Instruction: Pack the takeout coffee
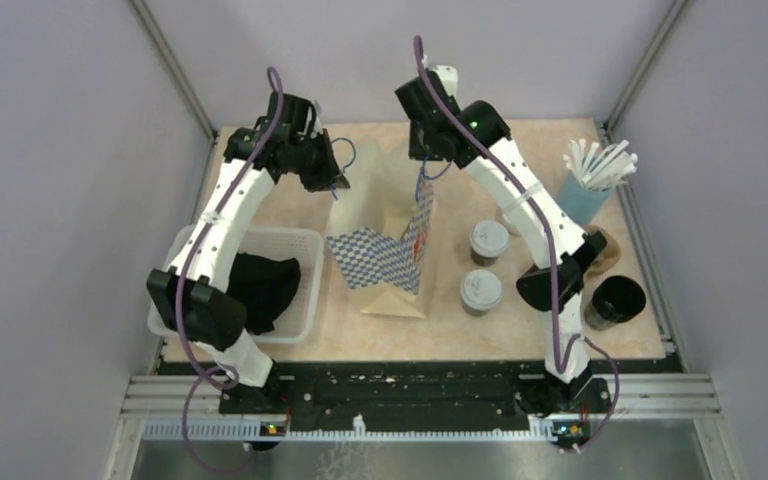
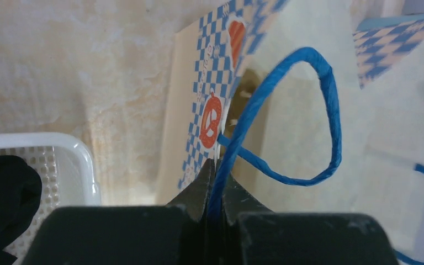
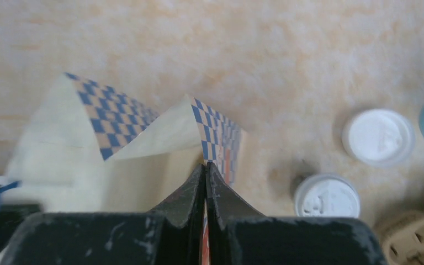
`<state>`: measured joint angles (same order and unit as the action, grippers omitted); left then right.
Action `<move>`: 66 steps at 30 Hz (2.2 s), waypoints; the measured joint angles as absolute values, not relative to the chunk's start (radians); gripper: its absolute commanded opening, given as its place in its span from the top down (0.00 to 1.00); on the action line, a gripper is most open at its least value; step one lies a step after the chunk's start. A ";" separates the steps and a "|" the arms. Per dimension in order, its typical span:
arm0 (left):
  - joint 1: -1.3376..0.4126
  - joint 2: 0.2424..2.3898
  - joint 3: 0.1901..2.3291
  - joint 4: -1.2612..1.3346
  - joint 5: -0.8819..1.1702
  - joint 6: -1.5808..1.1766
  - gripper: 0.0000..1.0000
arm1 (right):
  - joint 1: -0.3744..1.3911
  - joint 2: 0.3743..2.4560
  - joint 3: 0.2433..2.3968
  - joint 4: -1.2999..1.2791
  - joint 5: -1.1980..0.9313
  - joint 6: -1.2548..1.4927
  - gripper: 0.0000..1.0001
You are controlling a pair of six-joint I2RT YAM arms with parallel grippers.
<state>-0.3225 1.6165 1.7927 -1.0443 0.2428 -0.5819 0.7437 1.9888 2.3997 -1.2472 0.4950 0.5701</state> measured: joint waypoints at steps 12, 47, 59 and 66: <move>-0.225 1.415 1.459 -0.899 0.189 -0.603 1.00 | 0.852 1.749 2.160 -0.858 0.363 0.431 1.00; -0.224 1.288 1.230 -0.294 0.429 -0.559 1.00 | 0.716 1.562 1.686 -0.340 0.269 0.194 0.75; -0.224 1.641 1.636 -0.683 0.426 -0.552 1.00 | 0.603 1.558 1.947 -0.664 0.230 0.206 0.01; -0.224 1.655 1.674 -0.798 0.450 -0.577 0.73 | 0.557 1.543 1.898 -0.876 0.119 0.242 0.01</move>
<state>-0.2241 1.6554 1.6745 -0.7979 0.4503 -0.5774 0.5568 1.5429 1.8980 -0.8757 0.1188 0.2417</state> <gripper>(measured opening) 0.212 0.985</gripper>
